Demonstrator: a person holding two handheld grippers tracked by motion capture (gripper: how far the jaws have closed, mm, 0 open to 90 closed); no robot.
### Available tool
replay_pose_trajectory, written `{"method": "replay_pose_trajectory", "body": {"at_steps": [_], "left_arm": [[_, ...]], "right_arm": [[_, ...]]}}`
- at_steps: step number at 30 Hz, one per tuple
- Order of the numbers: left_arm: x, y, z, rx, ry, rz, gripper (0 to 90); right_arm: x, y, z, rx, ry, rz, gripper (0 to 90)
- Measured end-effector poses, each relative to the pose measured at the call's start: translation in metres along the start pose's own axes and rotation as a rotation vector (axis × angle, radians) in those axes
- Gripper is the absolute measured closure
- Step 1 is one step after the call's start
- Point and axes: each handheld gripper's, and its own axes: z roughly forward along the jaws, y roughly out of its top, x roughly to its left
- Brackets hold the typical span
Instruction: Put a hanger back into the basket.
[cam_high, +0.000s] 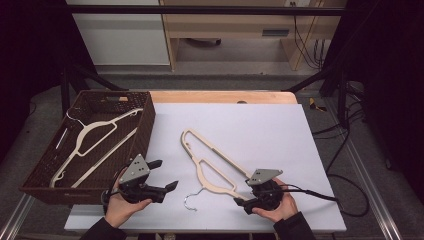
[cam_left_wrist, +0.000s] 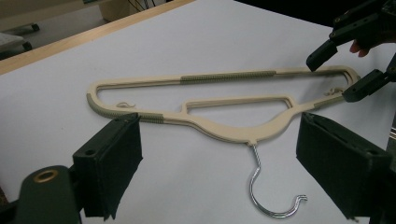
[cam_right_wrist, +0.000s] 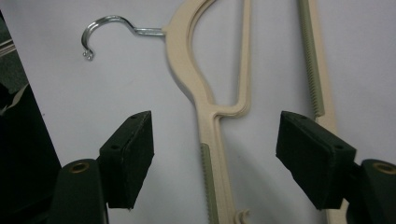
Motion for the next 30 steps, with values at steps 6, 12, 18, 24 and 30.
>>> {"method": "replay_pose_trajectory", "body": {"at_steps": [6, 12, 18, 24, 30], "left_arm": [[0.001, -0.001, -0.001, -0.01, -0.003, -0.004, 14.2], [0.001, 0.0, -0.002, -0.015, -0.001, -0.003, 14.2], [0.0, 0.0, -0.001, -0.01, -0.004, 0.002, 14.3], [0.0, -0.001, 0.0, -0.006, -0.004, -0.001, 14.3], [-0.001, -0.001, 0.002, 0.001, -0.01, 0.001, 14.3]], "right_arm": [[0.002, -0.005, 0.011, 0.06, 0.015, -0.011, 36.8], [0.001, -0.008, 0.018, 0.129, 0.008, -0.019, 48.1], [-0.003, -0.012, 0.018, 0.139, 0.006, 0.019, 61.0], [-0.003, -0.013, 0.019, 0.136, -0.008, -0.033, 65.4], [-0.001, -0.012, 0.019, 0.141, 0.003, -0.049, 72.0]]}}
